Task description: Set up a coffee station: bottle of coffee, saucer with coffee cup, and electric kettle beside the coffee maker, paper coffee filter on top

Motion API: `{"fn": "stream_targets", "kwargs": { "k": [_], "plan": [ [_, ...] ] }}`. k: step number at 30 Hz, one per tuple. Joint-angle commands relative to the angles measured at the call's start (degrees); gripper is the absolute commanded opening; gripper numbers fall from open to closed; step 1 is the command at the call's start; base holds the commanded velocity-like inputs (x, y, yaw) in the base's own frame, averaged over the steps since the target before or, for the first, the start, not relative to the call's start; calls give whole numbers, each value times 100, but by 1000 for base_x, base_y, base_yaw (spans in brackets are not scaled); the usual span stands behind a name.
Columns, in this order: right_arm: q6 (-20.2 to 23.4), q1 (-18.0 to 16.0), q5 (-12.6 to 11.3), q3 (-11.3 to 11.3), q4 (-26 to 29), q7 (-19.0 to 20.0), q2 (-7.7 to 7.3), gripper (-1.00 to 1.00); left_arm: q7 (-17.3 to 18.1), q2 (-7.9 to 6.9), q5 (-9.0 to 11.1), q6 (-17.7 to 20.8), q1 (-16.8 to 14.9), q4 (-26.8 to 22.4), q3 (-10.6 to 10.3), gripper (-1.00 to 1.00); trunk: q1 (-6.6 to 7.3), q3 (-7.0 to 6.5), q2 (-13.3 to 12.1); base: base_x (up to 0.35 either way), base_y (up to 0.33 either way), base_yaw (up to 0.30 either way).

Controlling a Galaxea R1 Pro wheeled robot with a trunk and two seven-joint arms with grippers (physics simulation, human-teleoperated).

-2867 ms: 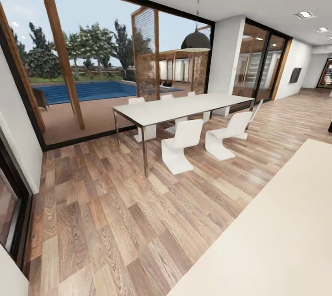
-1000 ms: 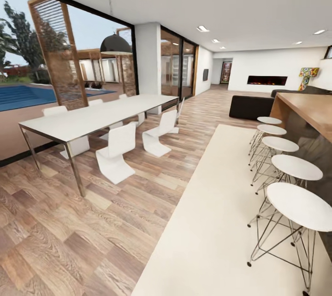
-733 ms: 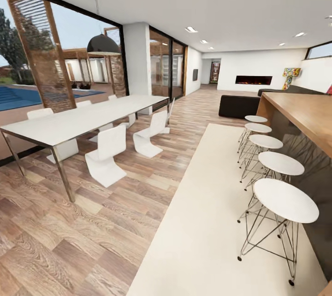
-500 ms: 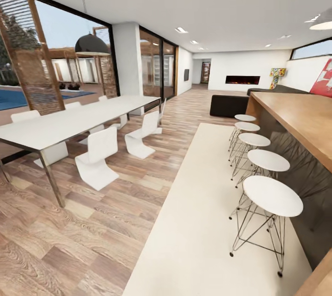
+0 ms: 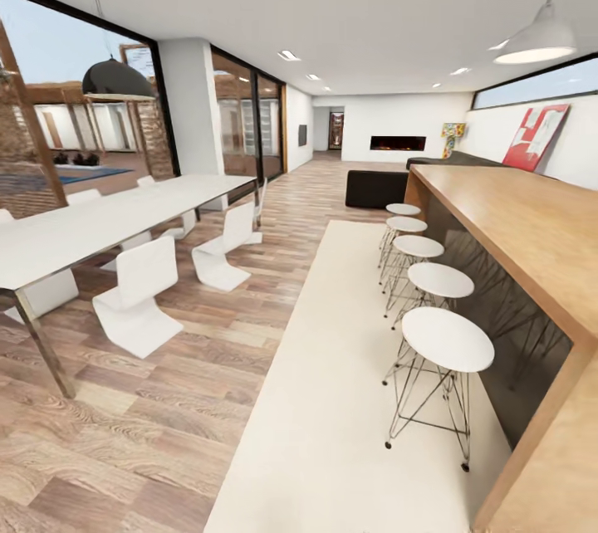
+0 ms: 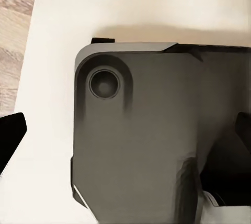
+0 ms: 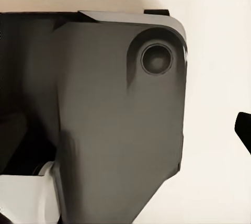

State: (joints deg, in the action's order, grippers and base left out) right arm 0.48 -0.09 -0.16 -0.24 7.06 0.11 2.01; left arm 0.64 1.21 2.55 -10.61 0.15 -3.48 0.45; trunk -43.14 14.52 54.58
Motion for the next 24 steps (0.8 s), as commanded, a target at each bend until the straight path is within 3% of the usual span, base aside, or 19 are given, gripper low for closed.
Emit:
{"fn": "stream_targets", "kwargs": {
  "k": [1, 24],
  "plan": [
    [5, 0, -2, -3, 6, 2, 1, 100, 7, 0, 27, -11, 2, -6, 3, 100, 22, -13, -37, 0, 0, -265],
    [5, 0, -2, -1, 6, -2, 1, 100, 7, -8, 27, -11, 0, -8, 7, 100, 527, -426, -960, 0, 0, -265]
  ]
}}
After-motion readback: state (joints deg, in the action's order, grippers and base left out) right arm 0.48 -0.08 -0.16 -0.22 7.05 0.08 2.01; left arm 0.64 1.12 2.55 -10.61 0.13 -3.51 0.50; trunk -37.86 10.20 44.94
